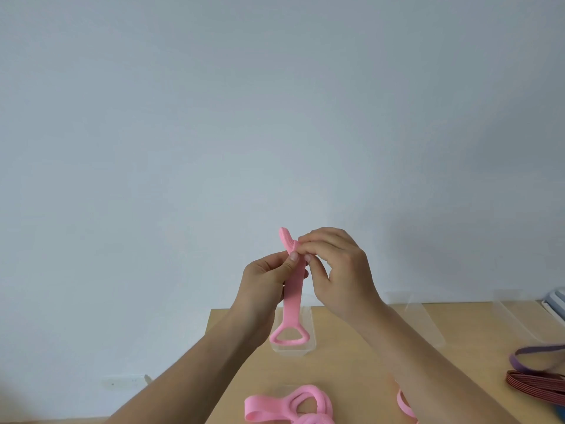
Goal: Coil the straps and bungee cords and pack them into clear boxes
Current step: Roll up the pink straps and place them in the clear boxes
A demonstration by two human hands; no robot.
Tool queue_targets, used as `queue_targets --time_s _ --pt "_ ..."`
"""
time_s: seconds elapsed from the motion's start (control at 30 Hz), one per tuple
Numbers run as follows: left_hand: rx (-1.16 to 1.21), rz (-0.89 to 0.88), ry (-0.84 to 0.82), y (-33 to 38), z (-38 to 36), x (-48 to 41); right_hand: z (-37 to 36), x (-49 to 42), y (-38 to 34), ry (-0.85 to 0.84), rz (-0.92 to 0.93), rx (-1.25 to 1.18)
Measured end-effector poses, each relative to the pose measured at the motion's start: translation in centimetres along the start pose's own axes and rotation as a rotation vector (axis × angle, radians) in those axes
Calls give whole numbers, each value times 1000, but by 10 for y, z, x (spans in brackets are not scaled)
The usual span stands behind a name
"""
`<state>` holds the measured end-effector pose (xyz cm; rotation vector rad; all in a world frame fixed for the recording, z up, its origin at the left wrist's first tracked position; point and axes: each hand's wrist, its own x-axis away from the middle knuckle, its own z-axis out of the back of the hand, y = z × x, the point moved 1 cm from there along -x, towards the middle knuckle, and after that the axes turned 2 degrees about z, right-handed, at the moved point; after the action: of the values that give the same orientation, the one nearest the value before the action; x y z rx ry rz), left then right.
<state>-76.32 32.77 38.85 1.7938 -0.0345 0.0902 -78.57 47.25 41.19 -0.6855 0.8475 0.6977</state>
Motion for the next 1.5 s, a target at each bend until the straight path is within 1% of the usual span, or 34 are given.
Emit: queue_targets --time_s 0.07,0.17,0.27,0.37,0.5,0.63,0.8,1.0,1.1,1.23,1.37,1.5 --pt "-11 -3 9 -1 2 0 2 1 -2 -29 -16 -14" --pt "-51 -24 -13 -1 4 0 6 -4 -2 -82 -121 -60" --pt "-61 -33 -43 2 4 0 11 -13 0 -228 -222 -87" --pt "-64 -23 -31 5 6 1 15 -22 -2 -339 -259 -159" --pt "-71 -8 -2 5 7 2 15 -26 0 -394 -293 -168" --pt "-80 12 1 5 6 2 15 -26 1 -394 -293 -133" --pt "-79 121 -8 7 6 4 17 -24 2 -382 -224 -80" --pt "-31 125 -43 9 3 5 12 -17 9 -251 -138 -23" --pt "82 158 -22 15 2 9 9 -13 11 -166 -102 -20" --pt "213 194 13 20 3 10 5 -8 10 -106 -62 -37" --pt "212 201 -24 21 4 9 4 -4 7 -61 -10 -78" --pt "155 144 -58 22 2 12 3 -4 7 -49 17 -71"
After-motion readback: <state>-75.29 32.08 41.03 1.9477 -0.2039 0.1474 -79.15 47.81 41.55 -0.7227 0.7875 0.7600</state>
